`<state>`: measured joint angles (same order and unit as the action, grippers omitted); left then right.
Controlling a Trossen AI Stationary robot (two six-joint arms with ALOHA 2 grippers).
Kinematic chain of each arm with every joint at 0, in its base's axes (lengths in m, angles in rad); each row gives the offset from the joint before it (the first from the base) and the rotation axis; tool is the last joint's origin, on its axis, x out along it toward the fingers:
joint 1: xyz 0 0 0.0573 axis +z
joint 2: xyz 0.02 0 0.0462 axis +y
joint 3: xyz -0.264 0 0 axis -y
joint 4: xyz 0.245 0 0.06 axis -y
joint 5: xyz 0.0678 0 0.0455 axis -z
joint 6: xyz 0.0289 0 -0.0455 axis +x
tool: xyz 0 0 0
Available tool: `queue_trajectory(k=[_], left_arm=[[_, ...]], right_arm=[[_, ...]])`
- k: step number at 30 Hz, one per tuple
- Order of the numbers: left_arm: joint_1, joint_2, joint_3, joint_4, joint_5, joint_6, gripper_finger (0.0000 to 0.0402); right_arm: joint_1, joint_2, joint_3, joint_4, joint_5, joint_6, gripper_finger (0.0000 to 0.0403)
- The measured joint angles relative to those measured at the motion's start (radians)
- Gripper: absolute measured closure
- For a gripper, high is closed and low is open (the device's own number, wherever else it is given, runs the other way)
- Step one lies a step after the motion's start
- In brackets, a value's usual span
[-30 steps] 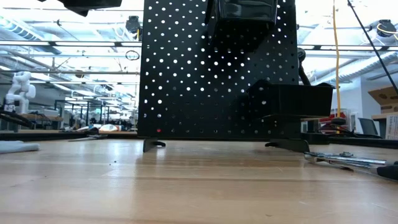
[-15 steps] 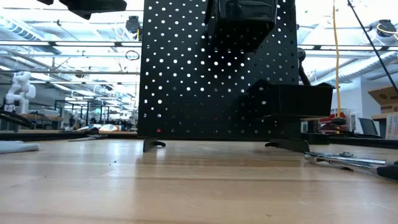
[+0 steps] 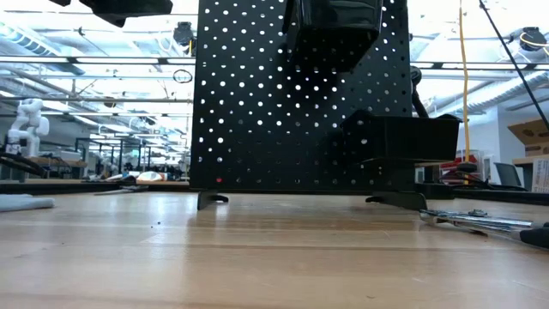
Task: Hang tools onto peg board
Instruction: Hang the silver wrench on the black peg board, then hang the black pliers on the black peg board
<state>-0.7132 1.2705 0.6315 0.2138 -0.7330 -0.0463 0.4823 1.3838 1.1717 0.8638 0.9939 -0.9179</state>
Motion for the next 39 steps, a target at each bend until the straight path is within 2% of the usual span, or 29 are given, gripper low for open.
queue_trajectory(k=[9, 14, 19, 30, 39], left_arm=[[0.000, 0.000, 0.000, 0.000, 0.000, 0.000, 0.0228], [-0.001, 0.000, 0.000, 0.000, 0.000, 0.000, 0.0228], [-0.001, 0.000, 0.000, 0.000, 0.000, 0.000, 0.0228], [-0.001, 0.000, 0.000, 0.000, 0.000, 0.000, 0.0228], [-0.001, 0.000, 0.000, 0.001, 0.000, 0.000, 0.0228]], right_arm=[[-0.010, 0.000, 0.000, -0.004, 0.090, -0.009, 0.0400], [-0.009, 0.000, 0.000, -0.001, 0.112, 0.048, 0.0400], [-0.014, 0.000, 0.000, -0.002, 0.189, 0.090, 0.0388], [-0.015, 0.000, 0.000, 0.000, 0.190, 0.147, 0.0378], [-0.014, 0.000, 0.000, 0.000, 0.184, 0.174, 0.0325]])
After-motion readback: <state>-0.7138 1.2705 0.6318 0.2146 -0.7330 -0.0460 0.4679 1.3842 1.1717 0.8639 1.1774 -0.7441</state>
